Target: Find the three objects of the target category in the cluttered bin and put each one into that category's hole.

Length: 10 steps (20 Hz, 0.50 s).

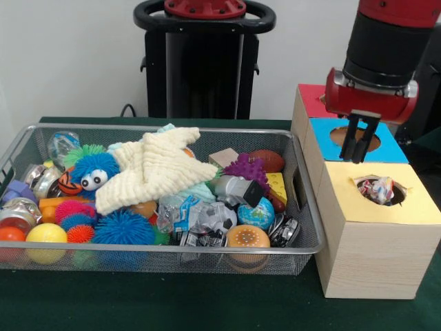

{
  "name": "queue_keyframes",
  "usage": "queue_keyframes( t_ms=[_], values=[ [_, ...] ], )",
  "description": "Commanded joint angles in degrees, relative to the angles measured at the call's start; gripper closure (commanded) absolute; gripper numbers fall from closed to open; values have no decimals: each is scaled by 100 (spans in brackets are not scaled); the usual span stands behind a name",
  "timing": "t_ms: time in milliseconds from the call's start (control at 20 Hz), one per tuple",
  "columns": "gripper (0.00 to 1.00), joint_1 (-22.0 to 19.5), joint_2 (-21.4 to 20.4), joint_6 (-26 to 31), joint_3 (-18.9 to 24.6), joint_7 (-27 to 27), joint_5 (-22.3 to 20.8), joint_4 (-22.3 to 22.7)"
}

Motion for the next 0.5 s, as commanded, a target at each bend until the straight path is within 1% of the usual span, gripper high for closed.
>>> queue_keyframes(
  t_ms=[50,350,500],
  values=[
    [100,-357,-354,721,689,-72,-223,566],
    [100,-251,-139,412,668,237,-281,430],
    [100,-213,-119,115,672,356,-248,455]
  ],
)
